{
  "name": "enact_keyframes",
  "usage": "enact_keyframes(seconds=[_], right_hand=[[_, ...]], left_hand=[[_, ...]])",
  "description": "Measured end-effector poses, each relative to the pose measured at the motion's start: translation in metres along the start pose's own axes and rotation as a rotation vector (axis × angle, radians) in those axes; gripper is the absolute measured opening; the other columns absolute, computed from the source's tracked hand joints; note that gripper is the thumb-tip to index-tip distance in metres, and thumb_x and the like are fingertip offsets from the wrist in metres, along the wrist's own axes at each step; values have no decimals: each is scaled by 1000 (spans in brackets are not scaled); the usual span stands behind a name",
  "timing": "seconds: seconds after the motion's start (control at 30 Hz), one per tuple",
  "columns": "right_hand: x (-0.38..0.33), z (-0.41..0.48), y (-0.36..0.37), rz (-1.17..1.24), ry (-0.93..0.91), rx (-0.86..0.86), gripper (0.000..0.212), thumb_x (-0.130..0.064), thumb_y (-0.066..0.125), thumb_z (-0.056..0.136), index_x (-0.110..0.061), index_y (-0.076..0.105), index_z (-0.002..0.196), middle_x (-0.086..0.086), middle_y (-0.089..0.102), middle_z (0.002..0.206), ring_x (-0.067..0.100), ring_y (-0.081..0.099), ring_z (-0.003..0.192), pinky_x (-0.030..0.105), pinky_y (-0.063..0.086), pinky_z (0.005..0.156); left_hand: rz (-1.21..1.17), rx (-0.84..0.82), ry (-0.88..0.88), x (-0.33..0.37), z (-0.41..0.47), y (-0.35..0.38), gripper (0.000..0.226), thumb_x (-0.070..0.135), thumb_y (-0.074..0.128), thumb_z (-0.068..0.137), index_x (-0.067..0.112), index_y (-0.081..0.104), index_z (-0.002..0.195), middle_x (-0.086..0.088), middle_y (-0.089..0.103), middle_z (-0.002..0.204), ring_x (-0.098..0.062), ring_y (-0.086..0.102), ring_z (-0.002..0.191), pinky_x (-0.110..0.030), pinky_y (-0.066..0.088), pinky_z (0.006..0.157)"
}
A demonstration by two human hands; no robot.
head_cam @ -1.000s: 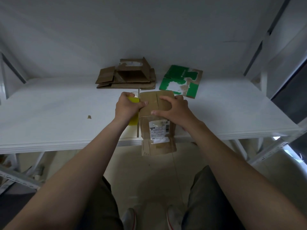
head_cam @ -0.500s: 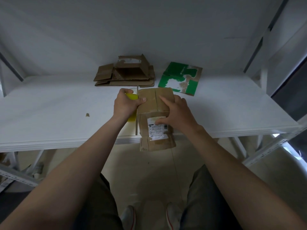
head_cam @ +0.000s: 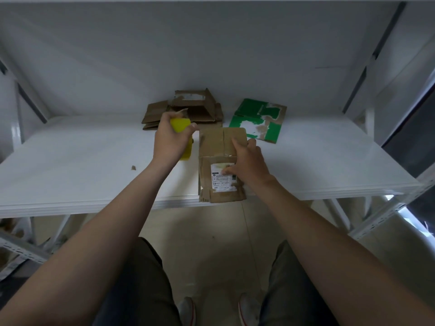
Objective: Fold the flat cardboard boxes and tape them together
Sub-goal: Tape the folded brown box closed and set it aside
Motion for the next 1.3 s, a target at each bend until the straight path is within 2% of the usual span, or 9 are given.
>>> enact_keyframes(seconds=[0.2, 0.3, 0.4, 0.53, 0.7, 0.87, 1.07, 1.2, 1.3], right_hand=[[2, -8, -27, 39, 71, -188, 122, -70, 80, 67, -39, 5, 159, 14, 0, 163, 40, 2, 149, 56, 18, 117], [-6, -23, -74, 506, 8, 141, 67, -51, 74, 86, -29, 50, 145, 4, 37, 148, 25, 32, 137, 45, 36, 109], [-24, -41, -85, 826, -57, 20, 28, -41, 66, 95, -26, 72, 118, -8, 68, 121, 9, 59, 115, 37, 48, 104], [-53, -66, -63, 965, -108, -267, 33, -25, 67, 97, -10, 67, 127, 4, 72, 121, 18, 66, 115, 39, 49, 107], [-60, -84, -69, 974, -126, -110, 26, -29, 59, 102, -18, 68, 122, 1, 73, 116, 17, 68, 110, 44, 51, 104], [-60, -98, -80, 928, -112, -50, 37, -41, 52, 103, -10, 72, 100, 9, 76, 94, 19, 72, 90, 45, 54, 87], [-60, -112, -95, 713, -102, 74, 39, -41, 50, 104, -16, 52, 74, -1, 47, 66, 11, 46, 60, 32, 32, 58], [-58, -122, -91, 720, -74, -1, 41, -48, 49, 102, -12, 56, 83, 10, 72, 75, 23, 73, 66, 43, 59, 66], [-55, -134, -85, 697, -97, -71, 28, -46, 47, 103, -22, 57, 91, 8, 76, 77, 22, 76, 67, 45, 58, 80]], left_hand=[[-162, -119, 9, 31, -20, -2, 14, 26, 64, 97, 27, 65, 110, 9, 68, 103, -22, 67, 97, -38, 53, 86], [-240, -141, -43, 35, -31, 1, 13, 23, 64, 98, 28, 72, 107, 13, 64, 105, -16, 60, 98, -38, 50, 85], [-304, -175, -72, 42, -43, 9, 16, 18, 65, 96, 25, 76, 105, 5, 69, 109, -24, 63, 106, -39, 52, 82], [-257, -179, 88, 68, -61, 13, 17, 8, 68, 92, 21, 79, 99, 3, 73, 105, -2, 65, 89, -20, 52, 70], [-158, -43, 225, 86, -73, 5, 9, 36, 77, 76, 40, 79, 83, -13, 63, 121, -24, 62, 114, -42, 54, 98], [-105, -15, 280, 92, -105, 5, 35, 12, 69, 86, 47, 67, 78, -4, 52, 121, -23, 47, 124, -38, 44, 105], [-236, -220, 151, 82, -115, 20, 26, 4, 52, 101, 24, 52, 116, 6, 56, 96, -5, 57, 90, -21, 48, 77], [-338, -199, 42, 78, -118, 20, 44, -2, 61, 95, 23, 40, 124, 2, 61, 83, 1, 60, 65, -17, 45, 58], [-304, -207, -80, 74, -118, 16, 55, 11, 70, 92, 25, 36, 133, 1, 66, 87, -3, 60, 68, -15, 43, 51]])
Point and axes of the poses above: each hand's wrist, its own z-axis towards the middle knuckle, its own y-axis out of the palm, x = y × z, the point moved 7 cm from there along z, towards the middle knuckle
